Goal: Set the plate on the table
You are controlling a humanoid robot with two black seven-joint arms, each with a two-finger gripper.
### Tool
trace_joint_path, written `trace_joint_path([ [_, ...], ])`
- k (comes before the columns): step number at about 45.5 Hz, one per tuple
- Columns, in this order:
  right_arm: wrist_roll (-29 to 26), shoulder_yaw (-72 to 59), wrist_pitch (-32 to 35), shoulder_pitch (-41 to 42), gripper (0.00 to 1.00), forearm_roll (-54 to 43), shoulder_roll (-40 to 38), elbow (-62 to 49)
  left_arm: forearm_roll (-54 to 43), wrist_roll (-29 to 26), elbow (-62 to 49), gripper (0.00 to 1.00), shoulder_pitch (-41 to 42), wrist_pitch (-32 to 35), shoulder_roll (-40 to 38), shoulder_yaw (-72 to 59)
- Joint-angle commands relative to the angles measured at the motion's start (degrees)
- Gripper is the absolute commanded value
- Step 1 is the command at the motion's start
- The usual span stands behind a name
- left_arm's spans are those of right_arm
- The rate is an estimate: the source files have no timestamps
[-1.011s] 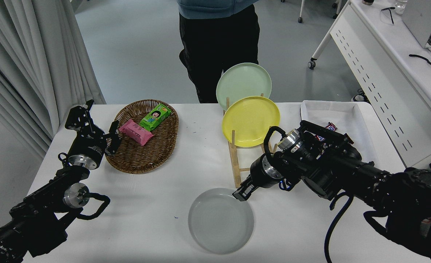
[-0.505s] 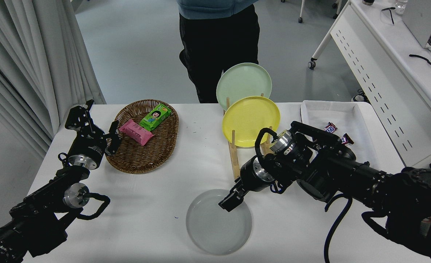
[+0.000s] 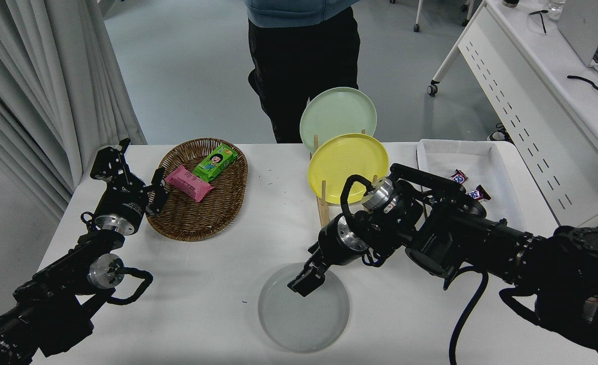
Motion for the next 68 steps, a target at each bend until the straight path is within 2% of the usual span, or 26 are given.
trace_joint_path([
  [1, 0.33, 2.76, 7.56, 1.45, 1.0, -4.54, 0.0, 0.65, 0.01, 0.0, 0.0, 1.0, 0.0, 0.0, 0.0, 0.0],
  [8, 0.42, 5.93, 14.85, 2.33, 1.0, -8.14, 0.0, 0.65, 0.01, 0.0, 0.0, 1.0, 0.0, 0.0, 0.0, 0.0],
  [17, 0.42, 9.62, 32.08, 2.33, 1.0, -10.87, -2.37, 0.47, -0.08, 0.0, 0.0, 1.0, 0.0, 0.0, 0.0, 0.0],
  [21, 0.59, 10.94, 37.01, 2.51, 1.0, -14.65, -3.69, 0.3, 0.01, 0.0, 0.0, 1.0, 0.0, 0.0, 0.0, 0.0],
  [25, 1.82, 14.71, 37.72, 2.51, 1.0, -17.37, -4.57, -0.41, 0.01, 0.0, 0.0, 1.0, 0.0, 0.0, 0.0, 0.0],
  [28, 4.71, 17.44, 37.54, 2.51, 1.0, -20.18, -4.57, -1.11, 0.01, 0.0, 0.0, 1.0, 0.0, 0.0, 0.0, 0.0],
  [34, 14.64, 20.87, 37.45, 2.51, 1.0, -23.53, -4.66, -0.94, 0.01, 0.0, 0.0, 1.0, 0.0, 0.0, 0.0, 0.0],
  [35, 19.0, 21.05, 37.37, 2.59, 1.0, -23.53, -4.83, -0.76, 0.01, 0.0, 0.0, 1.0, 0.0, 0.0, 0.0, 0.0],
  [40, 24.49, 21.05, 37.1, 3.3, 1.0, -23.53, -6.41, -0.85, 0.01, 0.0, 0.0, 1.0, 0.0, 0.0, 0.0, 0.0],
  [47, 25.46, 23.24, 37.54, 4.79, 1.0, -24.23, -8.52, -1.99, 0.01, 0.0, 0.0, 1.0, 0.0, 0.0, 0.0, 0.0],
  [59, 27.93, 30.1, 40.26, 4.44, 1.0, -30.73, -8.53, -9.45, 0.01, 0.0, 0.0, 1.0, 0.0, 0.0, 0.0, 0.0],
  [64, 32.49, 32.91, 41.93, 3.39, 1.0, -32.67, -8.61, -12.09, 0.01, 0.0, 0.0, 1.0, 0.0, 0.0, 0.0, 0.0],
  [68, 33.11, 32.83, 43.87, 2.07, 1.0, -34.78, -9.58, -12.1, 0.01, 0.0, 0.0, 1.0, 0.0, 0.0, 0.0, 0.0],
])
